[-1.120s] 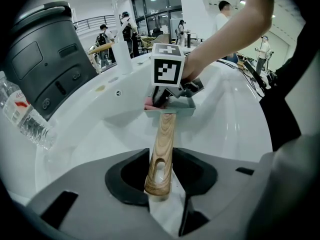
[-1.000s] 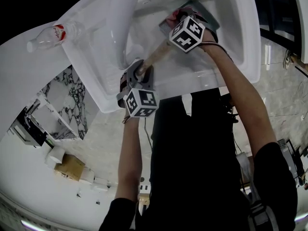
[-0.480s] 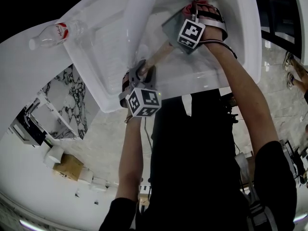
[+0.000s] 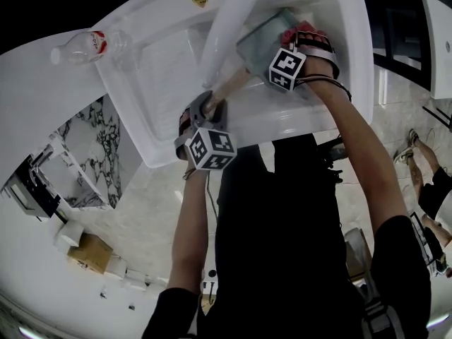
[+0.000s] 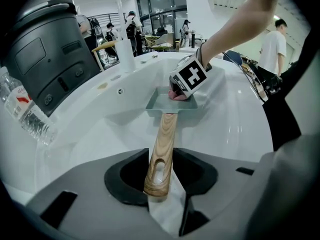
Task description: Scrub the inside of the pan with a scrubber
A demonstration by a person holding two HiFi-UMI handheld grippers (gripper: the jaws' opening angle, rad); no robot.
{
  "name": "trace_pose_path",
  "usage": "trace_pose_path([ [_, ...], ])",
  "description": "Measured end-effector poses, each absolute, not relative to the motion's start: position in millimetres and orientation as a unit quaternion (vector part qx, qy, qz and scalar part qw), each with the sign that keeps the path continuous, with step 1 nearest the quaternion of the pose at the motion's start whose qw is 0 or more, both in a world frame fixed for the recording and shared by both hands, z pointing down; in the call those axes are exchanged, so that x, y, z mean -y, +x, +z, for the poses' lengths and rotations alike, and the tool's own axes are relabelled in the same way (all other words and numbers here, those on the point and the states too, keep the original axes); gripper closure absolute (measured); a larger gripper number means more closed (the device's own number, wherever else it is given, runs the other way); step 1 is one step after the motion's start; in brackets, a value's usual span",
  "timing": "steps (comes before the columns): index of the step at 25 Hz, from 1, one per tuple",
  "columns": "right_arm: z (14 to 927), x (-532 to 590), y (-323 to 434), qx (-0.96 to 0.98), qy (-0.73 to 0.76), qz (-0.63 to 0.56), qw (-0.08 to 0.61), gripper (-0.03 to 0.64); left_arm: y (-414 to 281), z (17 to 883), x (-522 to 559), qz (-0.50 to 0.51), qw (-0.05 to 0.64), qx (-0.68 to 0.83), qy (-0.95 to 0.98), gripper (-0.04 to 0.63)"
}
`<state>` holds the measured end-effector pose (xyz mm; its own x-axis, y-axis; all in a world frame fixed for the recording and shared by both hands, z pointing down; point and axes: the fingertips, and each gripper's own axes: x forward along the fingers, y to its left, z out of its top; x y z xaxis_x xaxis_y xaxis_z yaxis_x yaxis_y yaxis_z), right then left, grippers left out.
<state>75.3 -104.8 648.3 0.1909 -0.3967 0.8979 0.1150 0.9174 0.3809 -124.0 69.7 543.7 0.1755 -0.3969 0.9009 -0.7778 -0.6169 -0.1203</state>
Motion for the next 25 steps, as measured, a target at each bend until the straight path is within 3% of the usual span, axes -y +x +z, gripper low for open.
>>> trace_pose_path([
  [11,650.0,52.6,93.8,0.578,0.018,0.089,0.811,0.578,-122.8,545.0,-70.6,0.512,0.186,0.39,0.742,0.431],
  [17,629.4,0.5,61.2,0.583,-0.09,0.27,0.761,0.58,-121.2,546.2,-71.8,0.519,0.181,0.383,0.742,0.425],
  [25,616.6,-32.0,10.3,0.616,-0.117,0.383,0.678,0.578,-121.0,546.3,-71.7,0.52,0.179,0.38,0.744,0.424],
])
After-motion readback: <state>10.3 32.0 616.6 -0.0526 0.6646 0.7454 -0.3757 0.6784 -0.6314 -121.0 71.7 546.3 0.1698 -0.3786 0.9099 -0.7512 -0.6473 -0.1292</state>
